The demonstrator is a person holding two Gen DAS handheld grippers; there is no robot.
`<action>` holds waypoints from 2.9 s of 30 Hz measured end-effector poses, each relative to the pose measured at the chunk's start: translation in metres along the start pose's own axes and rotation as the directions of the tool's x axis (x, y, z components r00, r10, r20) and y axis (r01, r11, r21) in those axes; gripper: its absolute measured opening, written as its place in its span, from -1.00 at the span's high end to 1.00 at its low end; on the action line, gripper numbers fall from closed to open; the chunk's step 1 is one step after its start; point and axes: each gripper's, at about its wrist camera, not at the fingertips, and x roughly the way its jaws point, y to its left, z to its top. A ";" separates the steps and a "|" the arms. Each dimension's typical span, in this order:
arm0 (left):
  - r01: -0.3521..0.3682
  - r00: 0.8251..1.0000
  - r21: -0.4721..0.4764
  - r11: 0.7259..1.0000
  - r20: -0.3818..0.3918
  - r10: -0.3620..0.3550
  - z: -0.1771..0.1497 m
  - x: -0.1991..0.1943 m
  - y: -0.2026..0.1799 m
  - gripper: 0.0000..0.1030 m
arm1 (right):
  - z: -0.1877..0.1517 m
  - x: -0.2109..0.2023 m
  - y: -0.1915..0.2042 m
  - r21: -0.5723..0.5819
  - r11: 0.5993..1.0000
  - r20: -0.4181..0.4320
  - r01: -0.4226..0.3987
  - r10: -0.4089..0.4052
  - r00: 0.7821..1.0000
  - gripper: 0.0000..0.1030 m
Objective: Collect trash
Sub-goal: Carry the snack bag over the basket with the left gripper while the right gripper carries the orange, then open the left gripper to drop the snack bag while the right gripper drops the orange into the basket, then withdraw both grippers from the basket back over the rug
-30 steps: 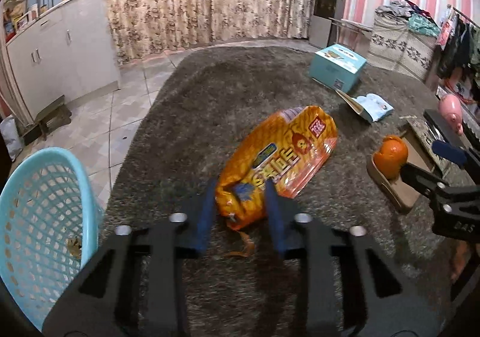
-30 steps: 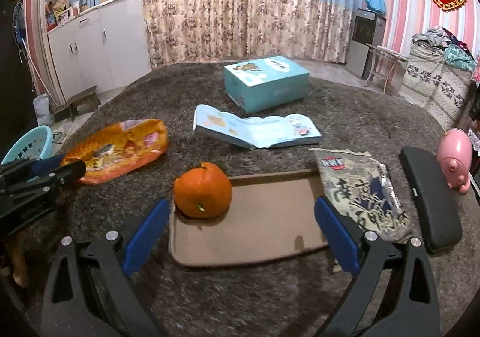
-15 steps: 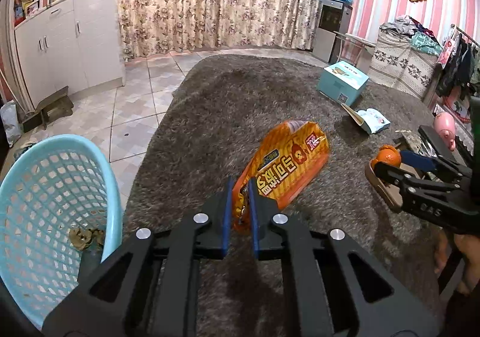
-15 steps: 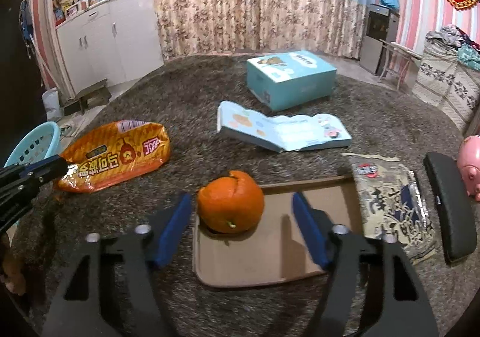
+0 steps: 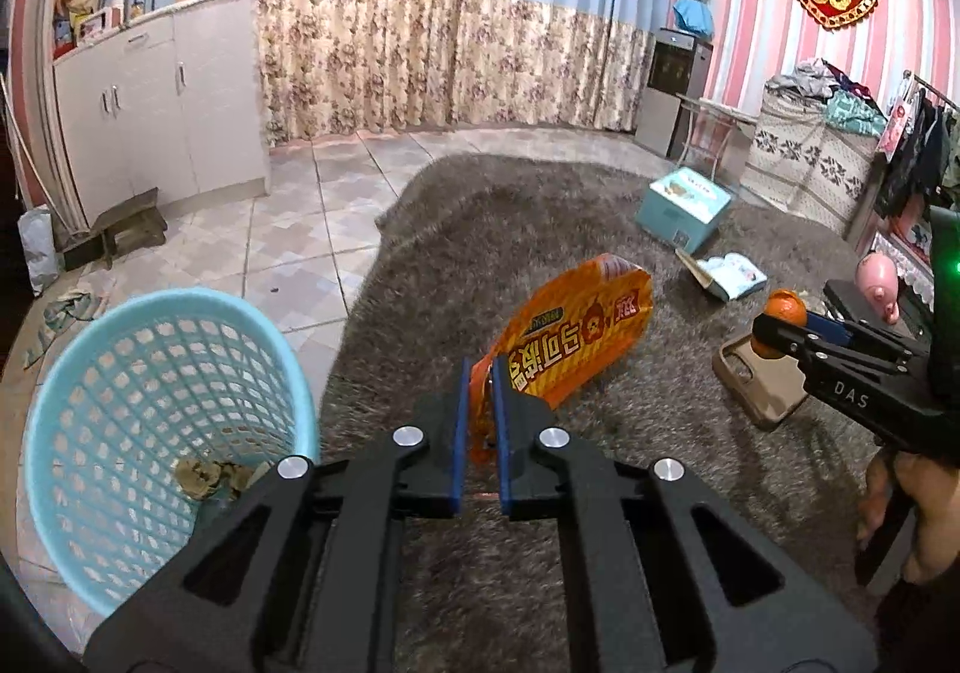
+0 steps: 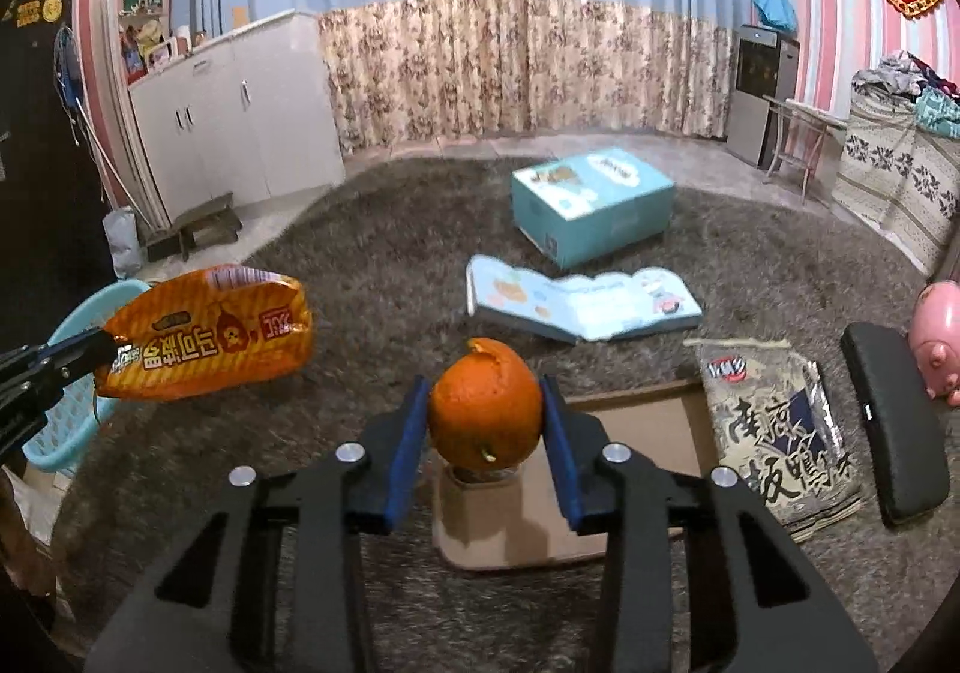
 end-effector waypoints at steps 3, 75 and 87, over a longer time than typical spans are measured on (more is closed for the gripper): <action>-0.013 0.999 0.003 1.000 0.035 0.013 0.005 -0.017 0.002 0.88 | 0.004 -0.011 0.007 -0.018 1.000 0.029 -0.011 0.011 1.000 0.27; -0.378 0.917 -0.230 0.897 0.042 0.398 -0.019 -0.067 0.236 -0.72 | 0.010 0.030 0.285 -0.244 0.919 -0.006 -0.308 0.317 0.949 -0.60; -0.367 0.915 -0.227 0.902 0.085 0.394 -0.011 -0.083 0.193 -0.89 | 0.027 -0.004 0.229 -0.262 0.936 0.057 -0.234 0.257 0.965 -0.85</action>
